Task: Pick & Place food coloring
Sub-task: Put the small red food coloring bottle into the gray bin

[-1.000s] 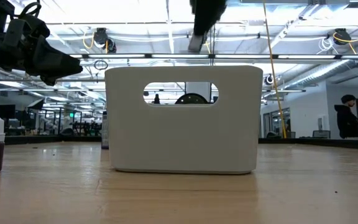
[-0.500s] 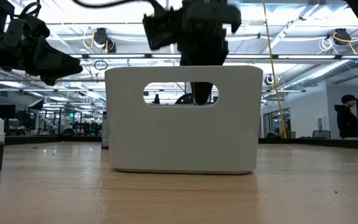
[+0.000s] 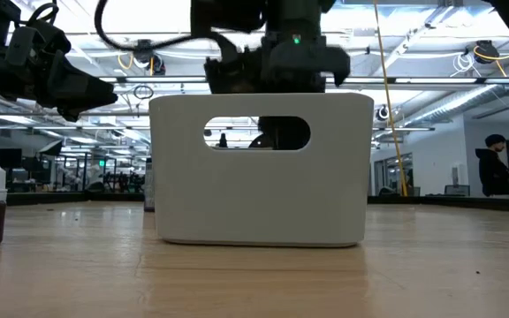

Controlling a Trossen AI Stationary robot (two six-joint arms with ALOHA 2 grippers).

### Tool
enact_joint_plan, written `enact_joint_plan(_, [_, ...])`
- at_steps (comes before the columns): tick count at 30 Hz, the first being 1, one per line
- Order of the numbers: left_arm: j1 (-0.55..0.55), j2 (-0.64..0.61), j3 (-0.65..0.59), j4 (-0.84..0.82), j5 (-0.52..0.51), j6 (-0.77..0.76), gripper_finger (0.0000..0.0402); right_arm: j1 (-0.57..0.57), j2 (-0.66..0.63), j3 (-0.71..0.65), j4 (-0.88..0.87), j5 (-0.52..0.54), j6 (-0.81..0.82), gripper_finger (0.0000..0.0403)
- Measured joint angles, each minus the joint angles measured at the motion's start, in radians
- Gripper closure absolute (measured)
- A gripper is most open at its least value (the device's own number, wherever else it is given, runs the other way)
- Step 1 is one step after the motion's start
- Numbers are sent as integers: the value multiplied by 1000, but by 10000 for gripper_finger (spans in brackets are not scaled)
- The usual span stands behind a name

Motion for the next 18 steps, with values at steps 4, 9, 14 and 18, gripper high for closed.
enact_joint_plan(4, [0, 0, 0, 0, 0, 0, 254, 0, -2, -33, 3, 1, 0, 354])
enact_joint_plan(9, [0, 0, 0, 0, 0, 0, 254, 0, -4, -50, 14, 1, 0, 354])
enact_joint_plan(14, [0, 0, 0, 0, 0, 0, 254, 0, -4, -51, 21, 1, 0, 353])
enact_joint_plan(18, [0, 0, 0, 0, 0, 0, 254, 0, -4, -53, 21, 1, 36, 297])
